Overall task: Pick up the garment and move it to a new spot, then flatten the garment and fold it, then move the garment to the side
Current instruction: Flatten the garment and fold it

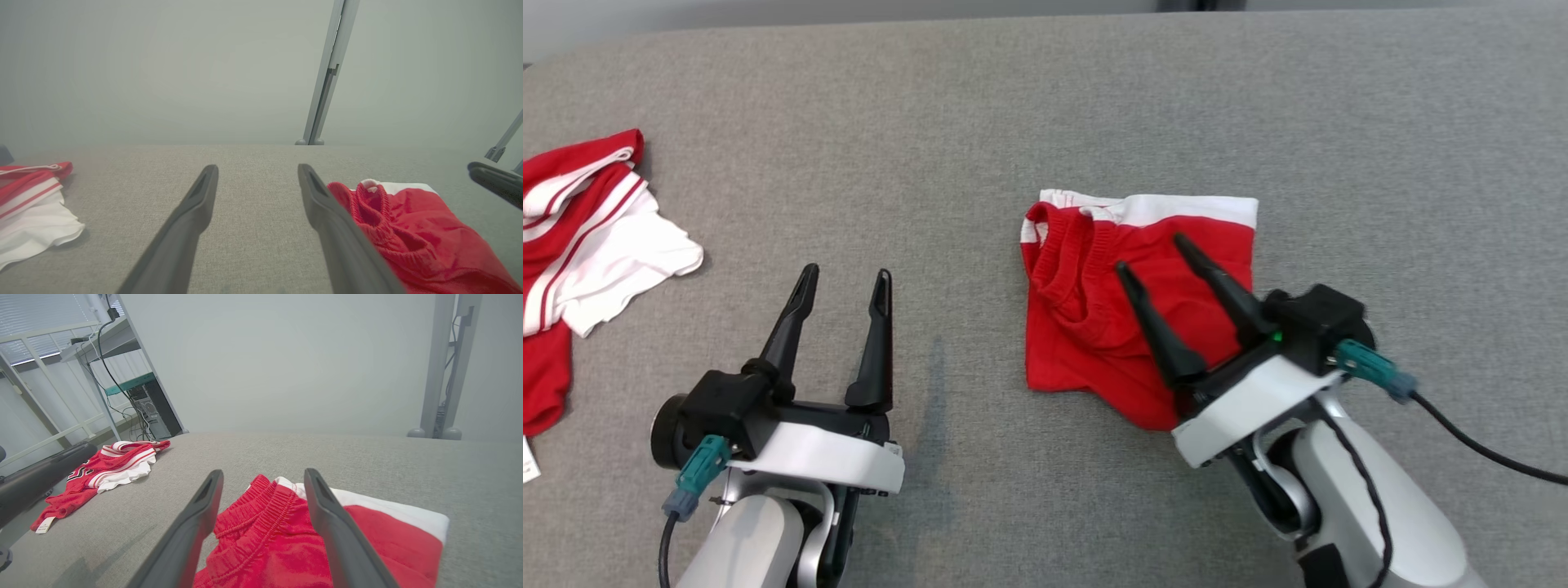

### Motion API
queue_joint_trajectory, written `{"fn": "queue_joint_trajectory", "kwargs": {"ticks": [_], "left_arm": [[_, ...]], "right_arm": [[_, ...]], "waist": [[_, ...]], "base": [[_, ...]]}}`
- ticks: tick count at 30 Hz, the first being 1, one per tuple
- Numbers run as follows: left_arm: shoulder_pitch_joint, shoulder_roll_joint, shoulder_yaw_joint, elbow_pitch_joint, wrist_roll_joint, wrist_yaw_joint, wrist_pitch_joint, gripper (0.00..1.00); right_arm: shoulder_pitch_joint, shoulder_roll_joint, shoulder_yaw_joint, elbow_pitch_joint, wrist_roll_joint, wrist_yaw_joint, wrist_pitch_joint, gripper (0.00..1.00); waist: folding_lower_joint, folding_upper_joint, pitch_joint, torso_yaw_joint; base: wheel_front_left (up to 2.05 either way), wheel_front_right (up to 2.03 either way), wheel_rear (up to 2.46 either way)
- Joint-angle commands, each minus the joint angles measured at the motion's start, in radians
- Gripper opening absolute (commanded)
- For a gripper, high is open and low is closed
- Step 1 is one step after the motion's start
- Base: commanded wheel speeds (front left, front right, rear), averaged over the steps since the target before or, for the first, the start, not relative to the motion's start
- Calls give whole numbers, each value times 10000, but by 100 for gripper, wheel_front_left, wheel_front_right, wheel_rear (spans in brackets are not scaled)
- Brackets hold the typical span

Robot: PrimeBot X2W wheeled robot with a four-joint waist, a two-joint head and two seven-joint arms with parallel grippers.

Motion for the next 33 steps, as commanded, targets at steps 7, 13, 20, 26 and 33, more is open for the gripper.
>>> {"fn": "queue_joint_trajectory", "kwargs": {"ticks": [7, 13, 20, 26, 33], "left_arm": [[383, 309, 409, -80, -180, 309, 50, 100], [849, 586, 695, -262, -324, 492, 121, 100], [1304, 808, 722, -435, -382, 578, 322, 100], [1773, 1108, 666, -609, -342, 612, 555, 100], [2342, 1410, 775, -938, -396, 815, 800, 100]], "right_arm": [[1270, -139, -2333, -1263, -1121, -3, 203, 100], [2333, -265, -4082, -2180, -1622, -3, 761, 100], [2969, -212, -4442, -2726, -1752, -3, 1187, 100], [3565, -182, -4486, -3069, -1817, -3, 1429, 100], [4347, -169, -4654, -3508, -1838, -3, 1703, 100]], "waist": [[0, 0, -518, -442], [0, 0, -1068, -521], [0, 0, -1635, -534], [0, 0, -2193, -504], [0, 0, -2731, -486]], "base": [[0, 0, 0], [0, 0, 0], [0, 0, 0], [0, 0, 0], [0, 0, 0]]}}
